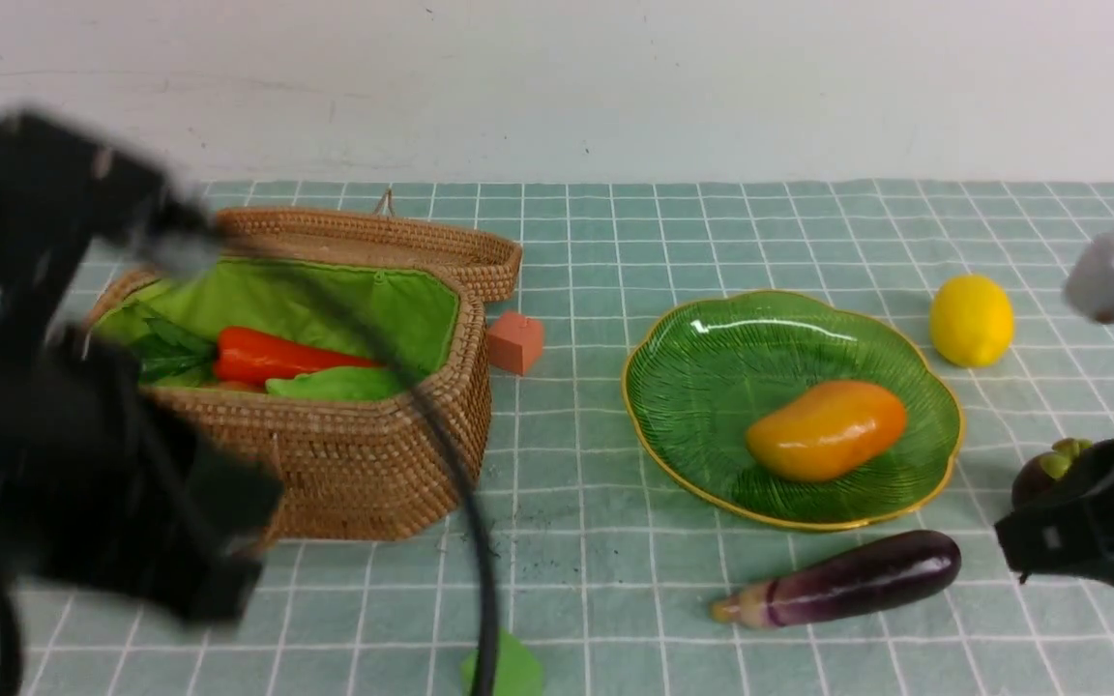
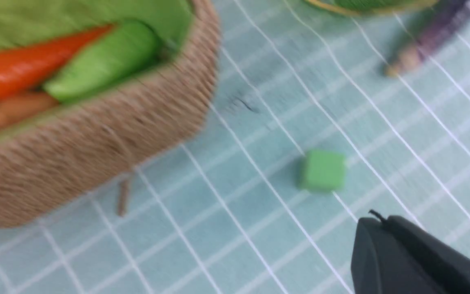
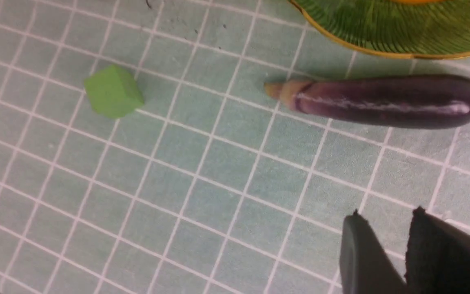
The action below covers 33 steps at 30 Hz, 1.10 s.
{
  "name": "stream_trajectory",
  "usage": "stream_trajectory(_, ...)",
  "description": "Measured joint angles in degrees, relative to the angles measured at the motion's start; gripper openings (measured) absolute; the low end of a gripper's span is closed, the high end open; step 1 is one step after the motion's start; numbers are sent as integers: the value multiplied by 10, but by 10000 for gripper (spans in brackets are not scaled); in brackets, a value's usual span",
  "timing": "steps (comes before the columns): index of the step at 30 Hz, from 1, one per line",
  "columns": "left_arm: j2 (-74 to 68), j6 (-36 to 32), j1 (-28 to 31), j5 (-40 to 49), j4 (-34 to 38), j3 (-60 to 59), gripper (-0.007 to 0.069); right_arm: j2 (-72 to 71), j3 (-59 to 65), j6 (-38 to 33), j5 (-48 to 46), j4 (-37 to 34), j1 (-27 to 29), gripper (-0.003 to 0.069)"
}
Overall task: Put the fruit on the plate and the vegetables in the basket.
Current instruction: Grab an eggplant with your right arm and place it in the basket on the left.
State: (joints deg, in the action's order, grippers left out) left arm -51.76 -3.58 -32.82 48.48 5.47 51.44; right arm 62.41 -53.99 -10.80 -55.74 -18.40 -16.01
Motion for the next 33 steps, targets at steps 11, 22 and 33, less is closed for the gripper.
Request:
stream_trajectory(11,138,71,-35,-72,-7,-121,-13,151,-1,-399,33,26,-97,285)
stream_trajectory(22,142,141,-35,-81,-73,-121,-13,263,-8,-489,140,168,-168,479)
stream_trajectory(33,142,195,-35,-77,-119,-121,-13,363,-121,-489,63,178,-168,504)
